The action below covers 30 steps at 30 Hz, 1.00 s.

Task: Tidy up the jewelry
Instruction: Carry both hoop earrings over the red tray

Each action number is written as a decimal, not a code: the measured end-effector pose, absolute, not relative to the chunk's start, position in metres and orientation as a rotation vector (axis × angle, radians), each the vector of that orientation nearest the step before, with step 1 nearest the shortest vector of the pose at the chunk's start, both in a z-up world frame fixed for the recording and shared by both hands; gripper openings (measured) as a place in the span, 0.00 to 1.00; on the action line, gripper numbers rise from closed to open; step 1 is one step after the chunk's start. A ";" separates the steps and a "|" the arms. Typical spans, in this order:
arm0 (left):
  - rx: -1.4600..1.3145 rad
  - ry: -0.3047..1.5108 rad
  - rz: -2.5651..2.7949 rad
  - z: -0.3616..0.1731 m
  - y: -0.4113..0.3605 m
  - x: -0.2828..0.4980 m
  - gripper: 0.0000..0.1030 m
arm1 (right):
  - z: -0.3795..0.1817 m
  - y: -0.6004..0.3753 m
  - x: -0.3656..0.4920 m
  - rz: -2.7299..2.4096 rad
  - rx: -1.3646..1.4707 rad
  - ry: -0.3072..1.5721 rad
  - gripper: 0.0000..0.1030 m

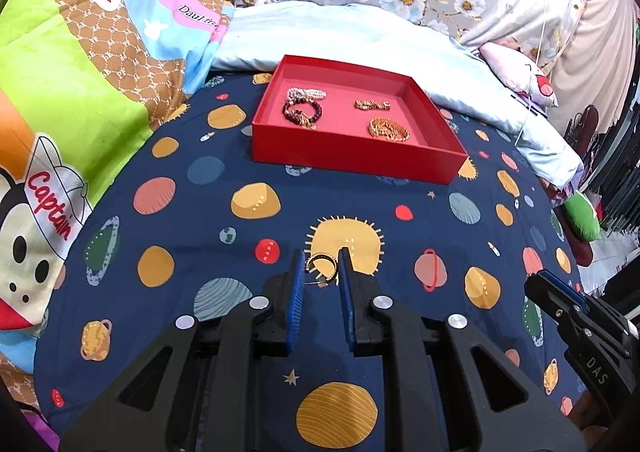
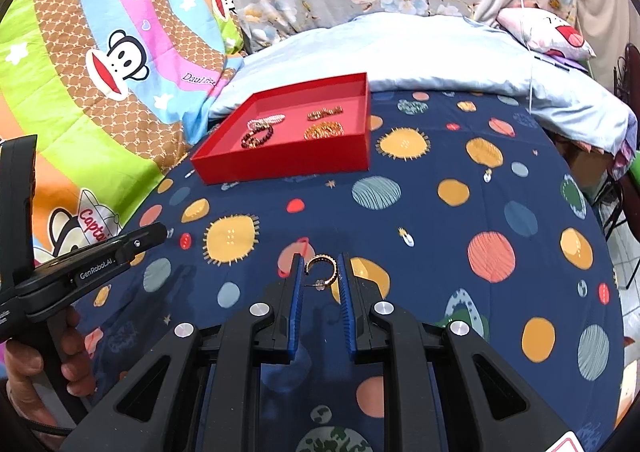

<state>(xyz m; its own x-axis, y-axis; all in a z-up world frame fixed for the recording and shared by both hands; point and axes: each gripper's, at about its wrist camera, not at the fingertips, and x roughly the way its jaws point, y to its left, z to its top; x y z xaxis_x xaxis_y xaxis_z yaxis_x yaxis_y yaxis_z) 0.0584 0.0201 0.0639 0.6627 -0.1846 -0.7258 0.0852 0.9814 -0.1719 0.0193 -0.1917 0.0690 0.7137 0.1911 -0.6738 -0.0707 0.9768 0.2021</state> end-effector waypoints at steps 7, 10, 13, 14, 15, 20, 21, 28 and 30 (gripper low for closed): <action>-0.131 0.822 -0.145 0.072 0.025 0.066 0.16 | 0.082 -0.189 0.037 0.162 0.166 0.733 0.15; -0.128 0.821 -0.142 0.073 0.026 0.071 0.16 | 0.086 -0.188 0.046 0.169 0.161 0.724 0.15; -0.120 0.821 -0.142 0.075 0.026 0.078 0.16 | 0.089 -0.185 0.058 0.180 0.153 0.719 0.15; -0.116 0.820 -0.142 0.075 0.026 0.081 0.16 | 0.090 -0.184 0.062 0.185 0.150 0.718 0.15; -0.114 0.820 -0.141 0.076 0.025 0.084 0.16 | 0.090 -0.183 0.065 0.190 0.149 0.717 0.15; -0.096 0.797 -0.147 0.085 0.024 0.105 0.16 | 0.099 -0.181 0.095 0.216 0.141 0.700 0.15; -0.094 0.784 -0.140 0.089 0.025 0.112 0.16 | 0.100 -0.181 0.100 0.218 0.140 0.695 0.15; -0.082 0.718 -0.143 0.118 0.027 0.161 0.16 | 0.114 -0.190 0.160 0.234 0.150 0.678 0.15; -0.082 0.711 -0.148 0.123 0.026 0.176 0.16 | 0.116 -0.192 0.177 0.234 0.150 0.676 0.15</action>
<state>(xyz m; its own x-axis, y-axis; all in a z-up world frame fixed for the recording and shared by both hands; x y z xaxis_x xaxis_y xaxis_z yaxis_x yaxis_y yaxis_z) 0.1762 0.0260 0.1226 0.7478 -0.1631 -0.6436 0.1075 0.9863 -0.1251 0.1766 -0.1919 0.1157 0.7551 0.2622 -0.6009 -0.1650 0.9630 0.2129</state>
